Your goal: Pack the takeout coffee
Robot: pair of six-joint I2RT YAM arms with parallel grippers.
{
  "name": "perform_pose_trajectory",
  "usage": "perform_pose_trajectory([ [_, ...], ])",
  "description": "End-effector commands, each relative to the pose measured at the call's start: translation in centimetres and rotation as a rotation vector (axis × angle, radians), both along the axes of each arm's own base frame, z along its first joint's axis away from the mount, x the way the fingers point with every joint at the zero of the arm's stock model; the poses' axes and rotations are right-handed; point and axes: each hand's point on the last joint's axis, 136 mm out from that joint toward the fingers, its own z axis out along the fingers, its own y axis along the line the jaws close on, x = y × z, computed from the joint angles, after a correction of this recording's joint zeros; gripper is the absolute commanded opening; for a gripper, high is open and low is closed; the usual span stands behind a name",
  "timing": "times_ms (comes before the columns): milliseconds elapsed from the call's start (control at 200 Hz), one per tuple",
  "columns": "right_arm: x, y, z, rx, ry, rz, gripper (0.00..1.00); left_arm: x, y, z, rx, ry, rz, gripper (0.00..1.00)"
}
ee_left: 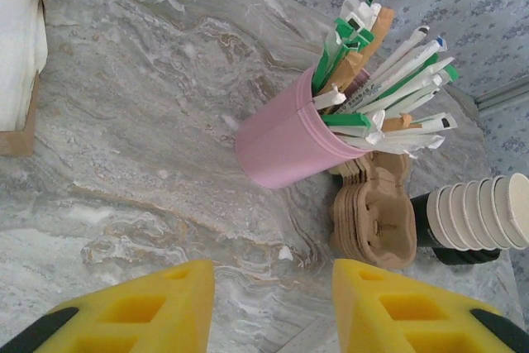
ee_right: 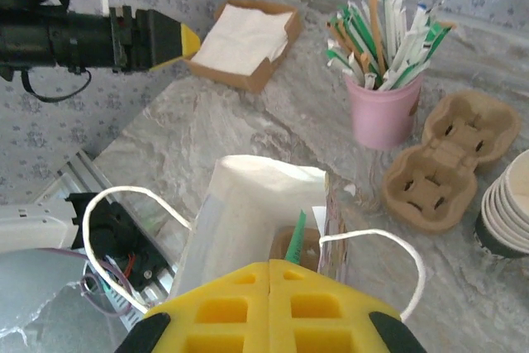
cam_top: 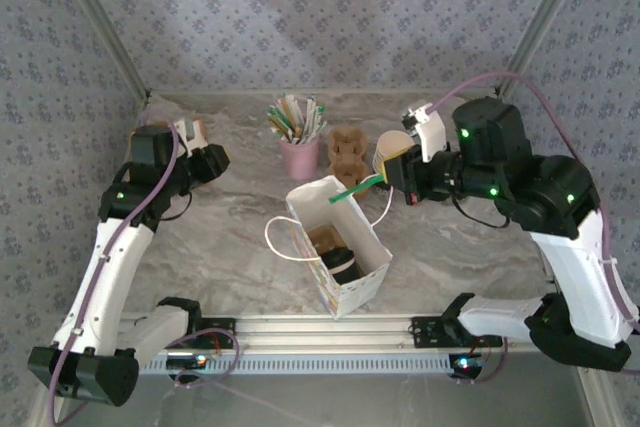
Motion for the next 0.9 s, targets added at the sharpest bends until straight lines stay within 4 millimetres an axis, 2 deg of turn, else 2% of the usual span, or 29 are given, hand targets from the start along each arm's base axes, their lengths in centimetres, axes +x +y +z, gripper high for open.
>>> perform_pose_trajectory([
  [0,0.2,0.5,-1.7,-0.052,0.073,-0.009,0.03,-0.3,0.4,0.1,0.000,-0.001,0.014,0.42],
  [285,1.4,2.8,-6.0,-0.206,0.245,-0.006,0.02,0.4,1.1,-0.9,-0.001,0.025,0.034,0.42],
  [570,2.3,3.8,-9.5,-0.360,0.333,-0.010,0.02,2.1,2.5,-1.8,-0.001,0.059,0.092,0.42],
  [775,1.9,4.3,-10.6,-0.417,0.360,0.023,0.03,3.9,4.9,-3.0,0.036,0.103,0.169,0.42],
  [894,1.6,4.9,-11.3,-0.421,0.382,0.050,0.15,5.2,7.2,-3.9,0.050,0.134,0.234,0.42],
])
